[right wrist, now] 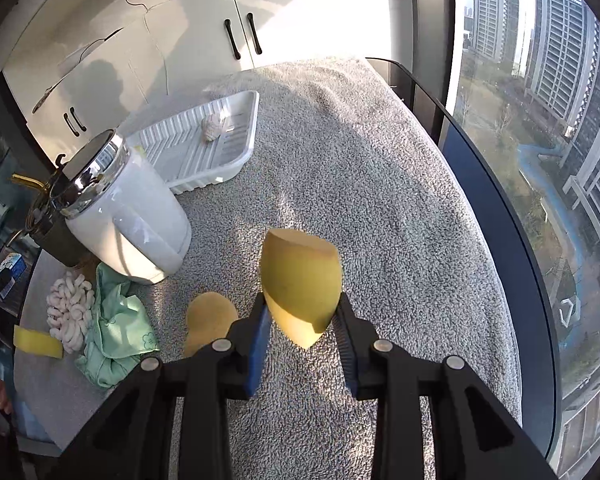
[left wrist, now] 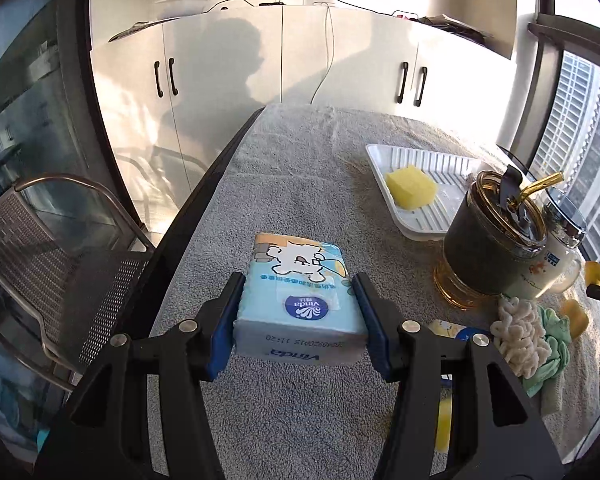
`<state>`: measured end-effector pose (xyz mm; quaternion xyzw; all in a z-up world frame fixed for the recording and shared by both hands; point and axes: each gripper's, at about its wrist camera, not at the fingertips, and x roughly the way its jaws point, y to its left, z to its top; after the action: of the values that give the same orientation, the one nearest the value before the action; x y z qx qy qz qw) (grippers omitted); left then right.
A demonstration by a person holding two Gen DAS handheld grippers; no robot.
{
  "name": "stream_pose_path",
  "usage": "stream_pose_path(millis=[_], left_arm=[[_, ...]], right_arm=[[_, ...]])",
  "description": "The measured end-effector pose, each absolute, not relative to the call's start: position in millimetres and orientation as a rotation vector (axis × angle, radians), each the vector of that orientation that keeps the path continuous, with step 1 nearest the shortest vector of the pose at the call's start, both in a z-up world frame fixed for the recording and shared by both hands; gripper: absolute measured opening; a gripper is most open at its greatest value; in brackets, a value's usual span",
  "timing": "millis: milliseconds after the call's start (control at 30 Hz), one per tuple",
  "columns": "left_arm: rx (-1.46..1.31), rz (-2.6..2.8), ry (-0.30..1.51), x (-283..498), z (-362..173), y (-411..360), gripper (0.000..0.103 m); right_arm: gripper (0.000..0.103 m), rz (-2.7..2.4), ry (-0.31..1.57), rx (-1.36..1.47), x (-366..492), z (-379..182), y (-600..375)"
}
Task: Organize soft objects
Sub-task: 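Carry the tissue pack and makeup sponge over the white tray with both tools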
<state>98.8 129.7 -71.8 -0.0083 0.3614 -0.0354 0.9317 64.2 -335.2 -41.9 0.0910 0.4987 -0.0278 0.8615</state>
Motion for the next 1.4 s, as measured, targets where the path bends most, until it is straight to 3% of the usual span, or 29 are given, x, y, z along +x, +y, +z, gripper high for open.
stream_pose_path(millis=[300, 667, 1067, 1400], left_arm=[[0.005, -0.074, 0.723, 188, -78, 135, 0.052], [0.019, -0.251, 0.732, 279, -68, 85, 0.052], [0.056, -0.567, 0.834, 332, -73, 1, 0.052], [0.081, -0.781, 0.975, 343, -97, -46, 0.052]], right_arm=[[0.034, -0.031, 1.018, 0.149, 141, -33, -342], [0.034, 0.057, 1.039, 0.082, 230, -27, -323], [0.034, 0.253, 1.160, 0.067, 300, -55, -276], [0.035, 0.290, 1.260, 0.066, 308, -76, -258]])
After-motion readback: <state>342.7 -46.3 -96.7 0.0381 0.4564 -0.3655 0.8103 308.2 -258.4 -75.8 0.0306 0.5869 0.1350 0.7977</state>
